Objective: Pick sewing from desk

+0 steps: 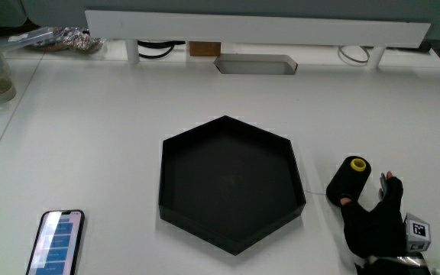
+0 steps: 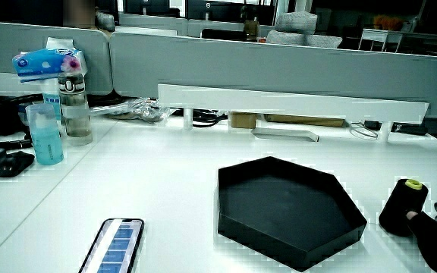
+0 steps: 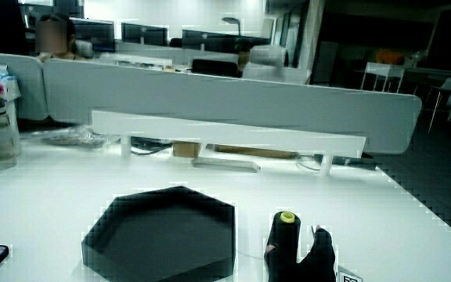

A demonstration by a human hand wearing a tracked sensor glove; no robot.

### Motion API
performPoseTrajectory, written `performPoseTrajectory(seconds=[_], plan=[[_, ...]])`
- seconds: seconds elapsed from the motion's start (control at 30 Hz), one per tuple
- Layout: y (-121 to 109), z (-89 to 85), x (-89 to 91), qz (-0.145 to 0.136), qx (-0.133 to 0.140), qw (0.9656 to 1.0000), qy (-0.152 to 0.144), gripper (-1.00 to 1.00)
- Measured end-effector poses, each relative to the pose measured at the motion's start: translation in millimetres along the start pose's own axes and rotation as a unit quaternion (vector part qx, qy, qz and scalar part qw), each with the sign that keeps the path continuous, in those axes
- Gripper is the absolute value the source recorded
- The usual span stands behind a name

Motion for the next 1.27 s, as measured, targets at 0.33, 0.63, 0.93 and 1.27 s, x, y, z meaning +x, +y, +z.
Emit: performPoseTrajectory(seconds=[0.33,0.63,0.93,1.27], plan=[[10.8,-15.0,-16.5,0.001,0.034,0.9994,-0.003,0.00],[16.2,-15.7,-23.7,0.033,0.057,0.9978,-0.008,0.80],[11.3,-14.1,-19.2,0.041,0.068,0.9968,-0.007,1.00],[8.8,-18.2,-32.3,0.045,0.035,0.9968,0.055,1.00]])
